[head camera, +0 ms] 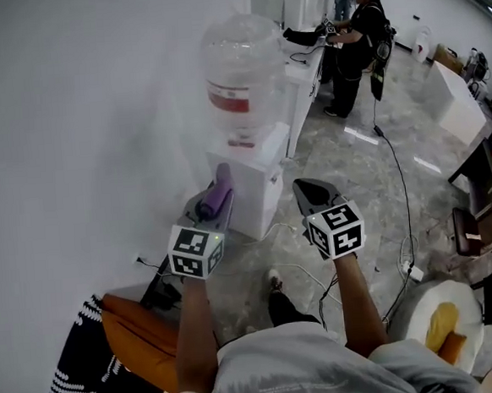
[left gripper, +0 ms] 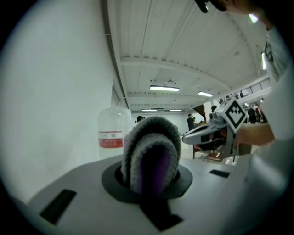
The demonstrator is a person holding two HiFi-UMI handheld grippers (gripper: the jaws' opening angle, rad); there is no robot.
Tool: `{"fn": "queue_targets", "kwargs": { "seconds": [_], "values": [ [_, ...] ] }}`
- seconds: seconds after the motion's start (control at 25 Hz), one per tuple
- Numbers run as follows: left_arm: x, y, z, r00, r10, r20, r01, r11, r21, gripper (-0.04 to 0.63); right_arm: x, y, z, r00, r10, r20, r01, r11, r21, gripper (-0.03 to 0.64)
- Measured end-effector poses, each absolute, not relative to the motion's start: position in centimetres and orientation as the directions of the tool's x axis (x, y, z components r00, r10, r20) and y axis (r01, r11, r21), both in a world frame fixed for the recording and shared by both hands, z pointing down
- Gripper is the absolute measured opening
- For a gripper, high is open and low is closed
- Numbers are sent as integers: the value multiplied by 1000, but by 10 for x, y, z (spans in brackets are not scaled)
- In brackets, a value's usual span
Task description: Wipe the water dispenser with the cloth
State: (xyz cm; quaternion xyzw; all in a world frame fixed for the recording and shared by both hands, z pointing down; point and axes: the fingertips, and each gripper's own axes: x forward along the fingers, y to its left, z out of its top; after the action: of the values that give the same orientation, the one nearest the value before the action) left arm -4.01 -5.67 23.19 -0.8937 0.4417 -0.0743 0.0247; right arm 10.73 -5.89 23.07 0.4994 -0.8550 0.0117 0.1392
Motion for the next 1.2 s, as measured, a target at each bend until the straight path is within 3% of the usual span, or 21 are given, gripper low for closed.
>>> {"fn": "queue_targets", "kwargs": {
  "seconds": [0.16, 0.4, 1.2],
  "values": [
    [-35, -32, 203, 569, -817, 91, -781, -572, -251, 54, 107, -36, 197, -483, -850, 208, -840, 517, 164, 8],
    [-23, 1, 173, 593, -804, 47, -748, -572, -337, 54, 108, -7, 166, -488, -858, 158, -835, 512, 204, 8],
    [-17, 26, 178, 625, -780, 34, -740, -606, -290, 54, 99, 20, 165, -503, -851, 152, -816, 525, 241, 8]
  ]
}}
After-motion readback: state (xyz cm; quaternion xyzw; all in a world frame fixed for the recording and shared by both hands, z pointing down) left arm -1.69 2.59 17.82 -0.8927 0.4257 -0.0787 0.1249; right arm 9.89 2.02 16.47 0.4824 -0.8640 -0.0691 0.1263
